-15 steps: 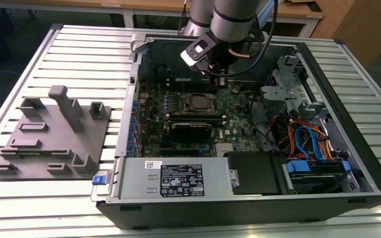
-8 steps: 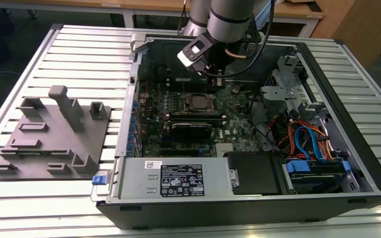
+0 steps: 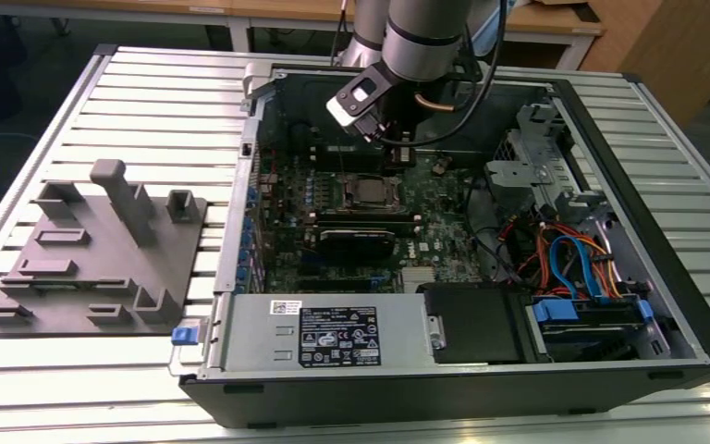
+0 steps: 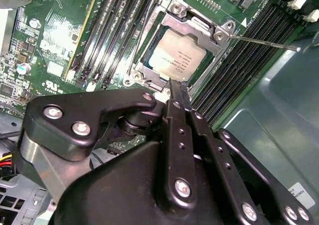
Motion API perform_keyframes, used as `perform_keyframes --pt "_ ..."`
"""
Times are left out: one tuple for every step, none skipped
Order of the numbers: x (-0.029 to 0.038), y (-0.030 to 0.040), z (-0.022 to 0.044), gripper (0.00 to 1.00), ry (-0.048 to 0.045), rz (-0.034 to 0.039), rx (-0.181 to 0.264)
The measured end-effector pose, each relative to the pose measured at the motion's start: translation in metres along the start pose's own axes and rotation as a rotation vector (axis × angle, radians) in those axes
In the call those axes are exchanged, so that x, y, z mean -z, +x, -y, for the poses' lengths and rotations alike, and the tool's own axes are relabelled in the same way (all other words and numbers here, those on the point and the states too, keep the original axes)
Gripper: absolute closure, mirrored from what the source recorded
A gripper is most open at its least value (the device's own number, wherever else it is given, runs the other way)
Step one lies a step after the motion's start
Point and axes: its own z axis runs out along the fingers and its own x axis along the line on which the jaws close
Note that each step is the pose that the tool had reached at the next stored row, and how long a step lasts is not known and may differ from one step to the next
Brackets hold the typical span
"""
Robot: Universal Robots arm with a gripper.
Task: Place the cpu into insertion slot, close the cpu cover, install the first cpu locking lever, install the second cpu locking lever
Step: 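Close the cpu cover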
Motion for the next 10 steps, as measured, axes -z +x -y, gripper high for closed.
perform_keyframes --pt "0.0 0.0 0.0 0.9 0.0 0.0 0.0" --pt "0.0 0.0 0.0 0.9 0.0 0.0 0.0" --pt "0.0 0.0 0.0 0.9 0.0001 0.0 0.0" --pt "0.0 -0.0001 0.0 0.9 0.0 0.0 0.0" --pt "0.0 -0.0004 0.0001 0.9 0.0 0.0 0.0" --pt "0.0 -0.0005 0.0001 0.9 0.0 0.0 0.0" --pt "0.0 -0.0005 0.0001 0.9 0.0 0.0 0.0" --pt "0.0 -0.0005 0.0001 0.9 0.0 0.0001 0.0" --pt "0.0 -0.0005 0.0001 0.9 0.0 0.0001 0.0" --pt "0.0 -0.0005 0.0001 0.9 0.0 0.0 0.0"
